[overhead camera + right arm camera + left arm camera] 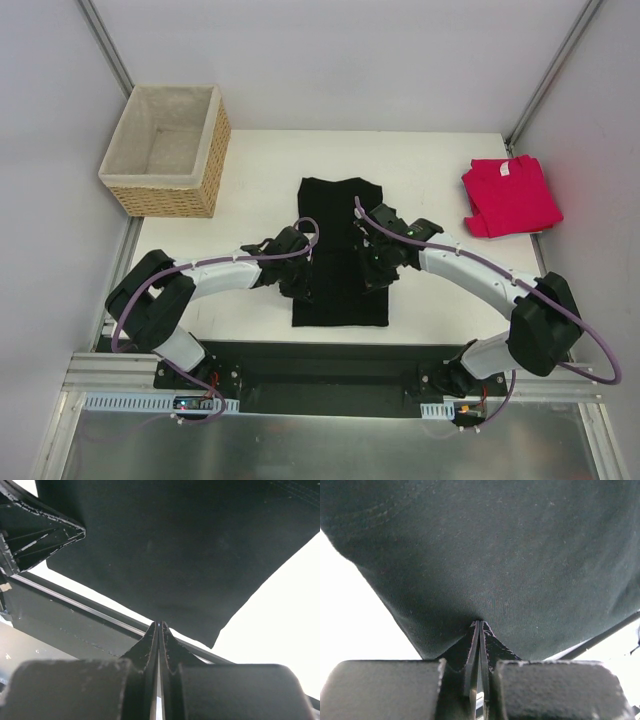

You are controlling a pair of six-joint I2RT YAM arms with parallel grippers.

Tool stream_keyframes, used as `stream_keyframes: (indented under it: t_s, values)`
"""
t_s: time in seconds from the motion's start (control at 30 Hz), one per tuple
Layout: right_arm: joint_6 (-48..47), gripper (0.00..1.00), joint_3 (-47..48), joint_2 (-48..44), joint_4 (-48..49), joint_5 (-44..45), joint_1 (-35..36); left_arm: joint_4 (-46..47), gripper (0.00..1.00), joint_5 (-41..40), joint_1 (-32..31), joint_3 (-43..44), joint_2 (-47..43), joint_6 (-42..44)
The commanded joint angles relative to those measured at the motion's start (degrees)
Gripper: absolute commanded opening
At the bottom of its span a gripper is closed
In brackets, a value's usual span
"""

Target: Fold and stack the t-shirts

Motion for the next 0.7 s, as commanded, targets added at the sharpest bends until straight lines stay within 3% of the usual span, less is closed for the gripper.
stream_keyframes:
  t_s: [0.0,0.37,0.5,0.53,0.67]
  values:
    - [0.6,0.01,0.2,-2.8,-2.6,2.0,0.2,-1.7,0.00,2.0,-0.9,-1.9,0.2,-0.5]
    - [2.4,0.03,-1.9,-5.4,-3.5,6.7,0.1,-5.0,0.02,3.1,-1.7,0.5,-0.9,0.3]
    - [3.5,0.23,-2.0,-9.0,-6.9,8.8,-0.5,-9.5,0.28,0.7,-2.1,4.7,-4.8,2.1]
    - [3.7,0.32,-1.9,-10.1,-7.6,8.8,-1.1,-11.9,0.31,0.6,-2.2,7.1,-6.7,2.6]
    - [7.1,0.42,-3.5,-16.6,-11.0,8.2,-2.1,-17.9,0.40,-1.1,-2.1,12.7,-11.0,4.2]
